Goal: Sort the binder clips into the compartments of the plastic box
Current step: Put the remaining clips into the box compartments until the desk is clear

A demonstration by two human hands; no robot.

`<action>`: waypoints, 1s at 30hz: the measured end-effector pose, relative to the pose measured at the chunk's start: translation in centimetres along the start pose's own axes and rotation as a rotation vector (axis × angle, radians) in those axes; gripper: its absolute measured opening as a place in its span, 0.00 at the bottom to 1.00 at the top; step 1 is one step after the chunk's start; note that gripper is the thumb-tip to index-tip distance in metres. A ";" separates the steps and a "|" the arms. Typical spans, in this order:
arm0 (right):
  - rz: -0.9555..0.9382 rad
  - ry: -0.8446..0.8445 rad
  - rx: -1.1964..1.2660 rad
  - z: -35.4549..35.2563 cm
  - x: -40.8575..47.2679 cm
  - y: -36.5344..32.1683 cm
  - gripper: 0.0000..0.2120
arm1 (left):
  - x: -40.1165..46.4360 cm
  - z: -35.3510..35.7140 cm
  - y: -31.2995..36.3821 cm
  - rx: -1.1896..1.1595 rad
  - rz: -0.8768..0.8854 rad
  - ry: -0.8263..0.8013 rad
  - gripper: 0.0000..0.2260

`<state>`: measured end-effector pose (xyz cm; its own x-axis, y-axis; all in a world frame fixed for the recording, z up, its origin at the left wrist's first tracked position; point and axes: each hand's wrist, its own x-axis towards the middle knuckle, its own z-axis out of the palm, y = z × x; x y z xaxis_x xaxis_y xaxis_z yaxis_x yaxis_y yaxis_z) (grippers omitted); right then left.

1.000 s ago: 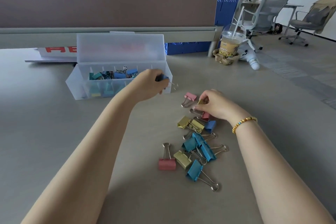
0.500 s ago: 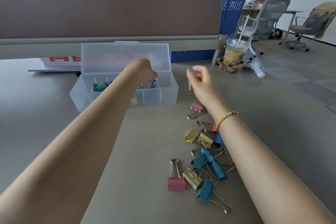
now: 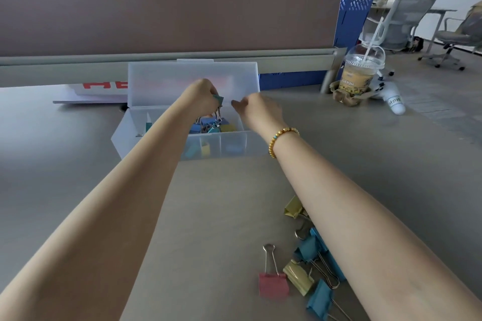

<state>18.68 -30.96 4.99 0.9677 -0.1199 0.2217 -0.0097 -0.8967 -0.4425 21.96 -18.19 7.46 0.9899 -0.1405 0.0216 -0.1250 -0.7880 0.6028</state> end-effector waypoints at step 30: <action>-0.008 -0.714 0.033 -8.2 -16.2 14.3 0.42 | -10.3 12.7 4.2 0.131 0.472 -0.135 0.12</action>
<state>0.83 -45.35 2.20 0.8964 0.2049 -0.3931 -0.0055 -0.8816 -0.4719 10.42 -27.68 -0.36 0.8068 -0.5691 0.1588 -0.5727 -0.6870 0.4473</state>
